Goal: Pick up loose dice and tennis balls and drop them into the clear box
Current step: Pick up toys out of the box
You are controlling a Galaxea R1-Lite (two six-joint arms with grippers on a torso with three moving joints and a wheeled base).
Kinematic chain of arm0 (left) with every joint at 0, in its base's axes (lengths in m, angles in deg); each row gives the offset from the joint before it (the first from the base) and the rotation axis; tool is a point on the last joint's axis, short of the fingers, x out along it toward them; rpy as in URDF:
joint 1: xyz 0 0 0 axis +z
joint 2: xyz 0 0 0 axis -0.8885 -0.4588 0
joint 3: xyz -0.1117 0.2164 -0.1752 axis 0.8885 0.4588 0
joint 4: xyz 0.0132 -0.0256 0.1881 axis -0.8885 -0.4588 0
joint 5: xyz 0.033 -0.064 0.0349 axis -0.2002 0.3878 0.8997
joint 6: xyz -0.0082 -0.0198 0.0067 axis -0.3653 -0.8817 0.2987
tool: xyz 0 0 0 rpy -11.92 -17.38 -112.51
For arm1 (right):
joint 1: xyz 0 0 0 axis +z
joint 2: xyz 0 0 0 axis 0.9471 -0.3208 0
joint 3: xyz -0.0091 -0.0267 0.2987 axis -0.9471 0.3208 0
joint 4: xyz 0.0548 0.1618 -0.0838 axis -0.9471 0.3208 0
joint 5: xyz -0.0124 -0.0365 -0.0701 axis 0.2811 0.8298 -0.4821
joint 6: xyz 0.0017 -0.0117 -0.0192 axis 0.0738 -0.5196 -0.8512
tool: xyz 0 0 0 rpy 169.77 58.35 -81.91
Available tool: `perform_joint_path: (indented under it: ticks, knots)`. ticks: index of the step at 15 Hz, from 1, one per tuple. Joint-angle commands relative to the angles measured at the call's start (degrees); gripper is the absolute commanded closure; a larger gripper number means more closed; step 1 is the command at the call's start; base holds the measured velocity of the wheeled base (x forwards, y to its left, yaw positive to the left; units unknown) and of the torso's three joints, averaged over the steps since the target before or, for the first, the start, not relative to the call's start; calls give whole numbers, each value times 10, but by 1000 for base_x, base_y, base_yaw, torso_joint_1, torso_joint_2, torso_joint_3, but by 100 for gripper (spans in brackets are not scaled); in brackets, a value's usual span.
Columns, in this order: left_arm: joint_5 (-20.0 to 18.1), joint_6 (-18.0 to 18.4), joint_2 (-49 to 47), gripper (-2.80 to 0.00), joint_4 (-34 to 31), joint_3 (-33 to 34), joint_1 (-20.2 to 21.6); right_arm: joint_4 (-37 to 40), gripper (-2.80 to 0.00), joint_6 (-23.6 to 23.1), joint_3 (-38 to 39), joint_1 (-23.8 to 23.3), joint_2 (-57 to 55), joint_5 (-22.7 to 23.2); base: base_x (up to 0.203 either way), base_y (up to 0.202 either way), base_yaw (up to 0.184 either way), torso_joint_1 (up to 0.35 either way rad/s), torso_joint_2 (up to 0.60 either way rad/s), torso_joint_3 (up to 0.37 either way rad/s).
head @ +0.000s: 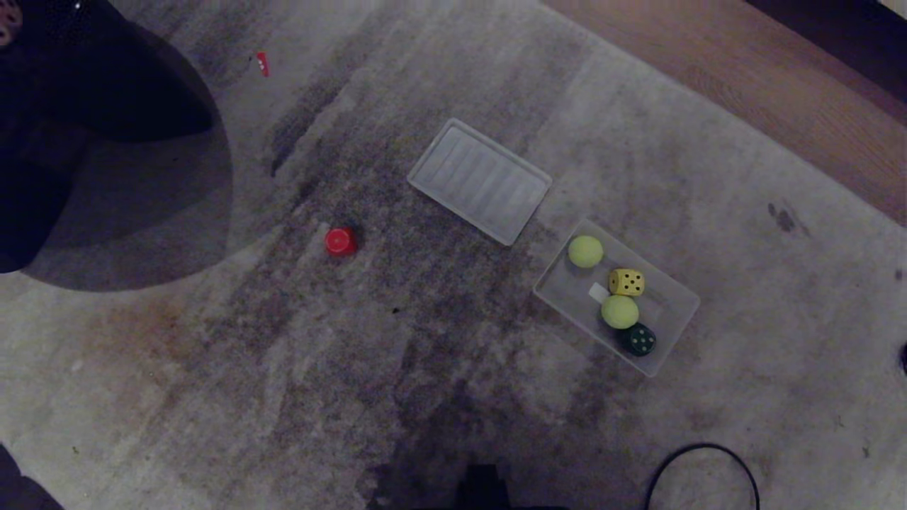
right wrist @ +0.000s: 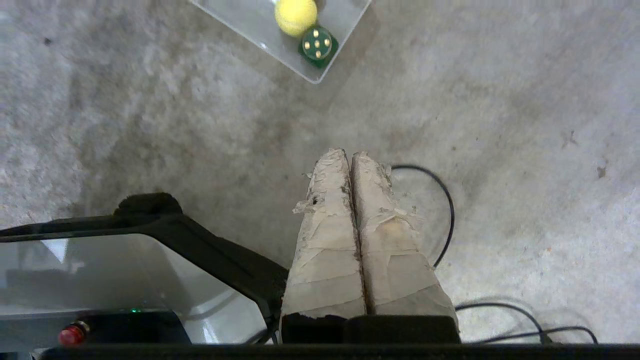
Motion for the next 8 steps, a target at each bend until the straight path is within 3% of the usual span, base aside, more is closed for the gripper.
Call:
perform_joint_path:
  ticks: [1, 8]
  knots:
    - [1, 0, -1, 0, 0, 1, 0, 1, 0, 0, 0, 0, -2, 0, 0, 0, 0, 4, -1, 210]
    - [1, -1, -1, 0, 0, 1, 0, 1, 0, 0, 0, 0, -1, 0, 0, 0, 0, 4, 4, 201]
